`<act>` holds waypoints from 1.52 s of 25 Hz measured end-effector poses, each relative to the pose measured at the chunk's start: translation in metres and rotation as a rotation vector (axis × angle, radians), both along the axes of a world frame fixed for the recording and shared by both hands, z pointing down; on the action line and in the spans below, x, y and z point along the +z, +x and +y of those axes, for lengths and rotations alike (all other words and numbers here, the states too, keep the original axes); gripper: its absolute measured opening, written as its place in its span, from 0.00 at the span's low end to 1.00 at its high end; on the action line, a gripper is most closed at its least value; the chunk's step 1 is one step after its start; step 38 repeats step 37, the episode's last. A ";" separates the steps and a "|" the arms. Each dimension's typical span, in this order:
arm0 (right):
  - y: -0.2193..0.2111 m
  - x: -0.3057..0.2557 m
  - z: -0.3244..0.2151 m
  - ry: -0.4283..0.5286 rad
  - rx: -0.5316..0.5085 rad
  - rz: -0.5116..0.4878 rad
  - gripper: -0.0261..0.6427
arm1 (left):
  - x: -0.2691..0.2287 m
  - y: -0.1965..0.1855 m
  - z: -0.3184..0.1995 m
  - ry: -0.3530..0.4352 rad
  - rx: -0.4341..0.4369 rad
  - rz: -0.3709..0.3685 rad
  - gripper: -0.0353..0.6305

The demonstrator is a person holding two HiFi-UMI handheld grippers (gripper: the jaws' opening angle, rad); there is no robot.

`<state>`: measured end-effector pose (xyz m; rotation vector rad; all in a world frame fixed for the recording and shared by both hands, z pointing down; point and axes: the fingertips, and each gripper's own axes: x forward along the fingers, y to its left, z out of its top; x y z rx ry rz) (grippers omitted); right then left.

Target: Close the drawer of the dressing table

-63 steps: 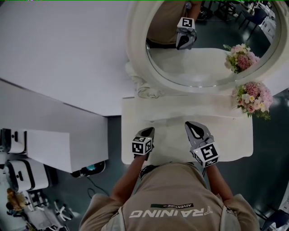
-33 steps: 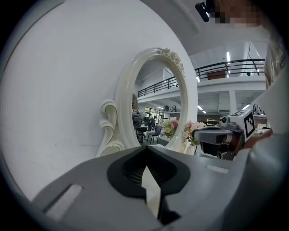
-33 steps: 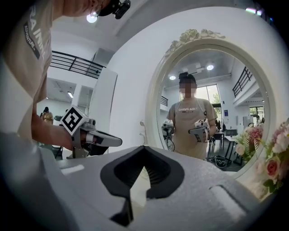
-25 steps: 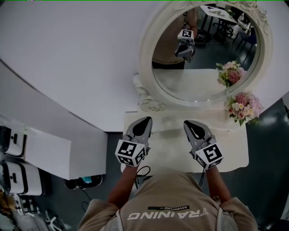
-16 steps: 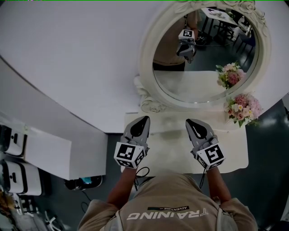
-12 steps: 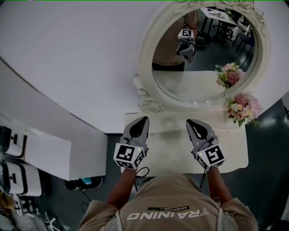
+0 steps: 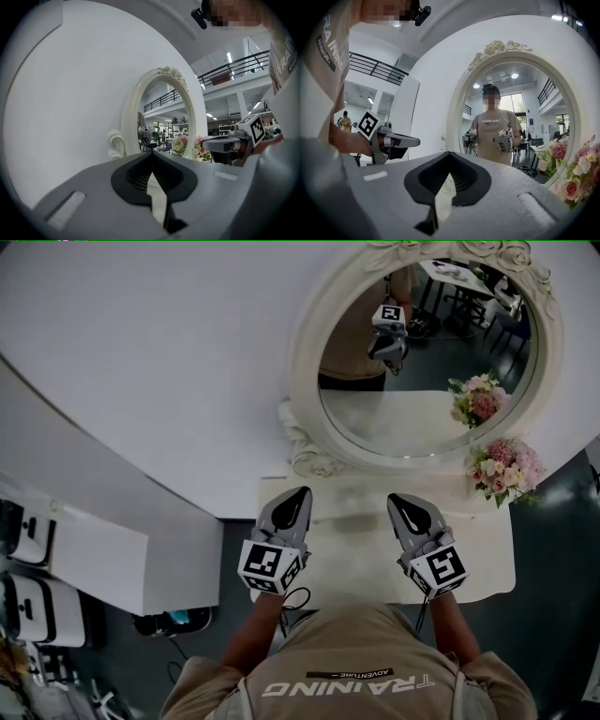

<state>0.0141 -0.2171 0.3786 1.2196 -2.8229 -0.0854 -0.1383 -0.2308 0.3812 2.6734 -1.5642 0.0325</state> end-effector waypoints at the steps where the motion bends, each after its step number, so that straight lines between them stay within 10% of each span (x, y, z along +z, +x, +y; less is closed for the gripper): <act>1: 0.000 0.000 -0.001 0.002 -0.001 0.001 0.04 | 0.001 0.000 0.000 -0.003 -0.001 0.001 0.08; 38: -0.012 0.008 -0.005 -0.008 -0.022 0.009 0.04 | 0.018 -0.002 -0.013 -0.049 0.006 0.028 0.08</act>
